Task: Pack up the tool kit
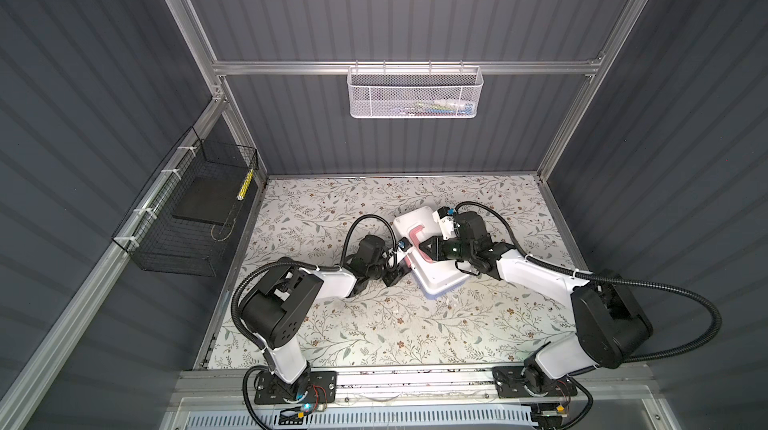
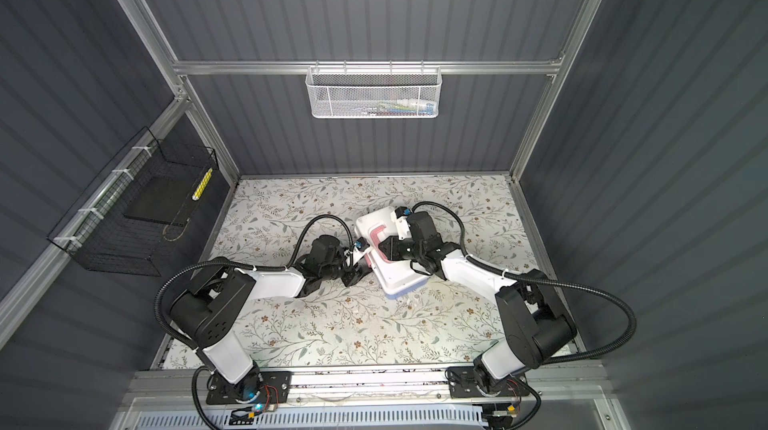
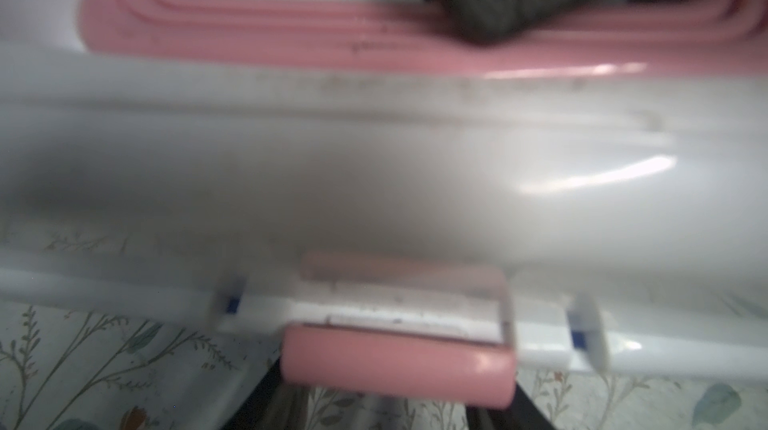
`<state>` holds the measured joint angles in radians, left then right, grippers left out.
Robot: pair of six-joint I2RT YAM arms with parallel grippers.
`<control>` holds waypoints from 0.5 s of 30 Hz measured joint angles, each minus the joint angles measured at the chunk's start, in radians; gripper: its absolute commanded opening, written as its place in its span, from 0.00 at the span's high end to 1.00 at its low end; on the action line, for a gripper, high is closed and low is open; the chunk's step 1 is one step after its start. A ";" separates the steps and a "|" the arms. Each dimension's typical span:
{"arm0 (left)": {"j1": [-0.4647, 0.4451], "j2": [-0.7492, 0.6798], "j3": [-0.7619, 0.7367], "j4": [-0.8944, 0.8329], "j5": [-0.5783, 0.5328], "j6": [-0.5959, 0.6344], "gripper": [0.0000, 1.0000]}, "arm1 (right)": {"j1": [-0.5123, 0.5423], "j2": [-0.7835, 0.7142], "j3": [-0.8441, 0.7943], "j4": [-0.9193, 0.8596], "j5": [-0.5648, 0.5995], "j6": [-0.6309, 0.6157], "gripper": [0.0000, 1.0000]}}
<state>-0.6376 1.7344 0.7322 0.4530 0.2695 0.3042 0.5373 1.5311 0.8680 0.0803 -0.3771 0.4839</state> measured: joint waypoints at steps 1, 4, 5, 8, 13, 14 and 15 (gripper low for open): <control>0.001 0.000 0.000 0.001 0.001 0.000 0.43 | 0.000 0.000 0.000 0.000 0.000 0.001 0.80; 0.003 0.001 0.000 0.002 0.006 0.000 0.43 | 0.000 0.000 0.000 0.000 0.000 0.002 0.80; 0.003 0.002 0.000 0.003 0.007 0.000 0.43 | 0.000 0.000 0.000 0.000 0.000 0.003 0.80; 0.004 0.005 0.000 0.008 0.012 0.000 0.43 | 0.000 0.000 0.000 0.000 0.000 0.003 0.80; 0.005 0.007 0.000 0.012 0.015 0.001 0.43 | 0.000 0.000 0.000 0.000 0.000 0.003 0.80; 0.005 0.008 0.000 0.013 0.016 0.002 0.43 | 0.000 0.000 0.000 0.000 0.000 0.003 0.80; 0.006 0.009 0.000 0.014 0.019 0.003 0.43 | 0.000 0.000 0.000 0.000 0.000 0.003 0.80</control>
<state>-0.6315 1.7435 0.7322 0.4667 0.2886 0.3073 0.5369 1.5311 0.8680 0.0803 -0.3771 0.4866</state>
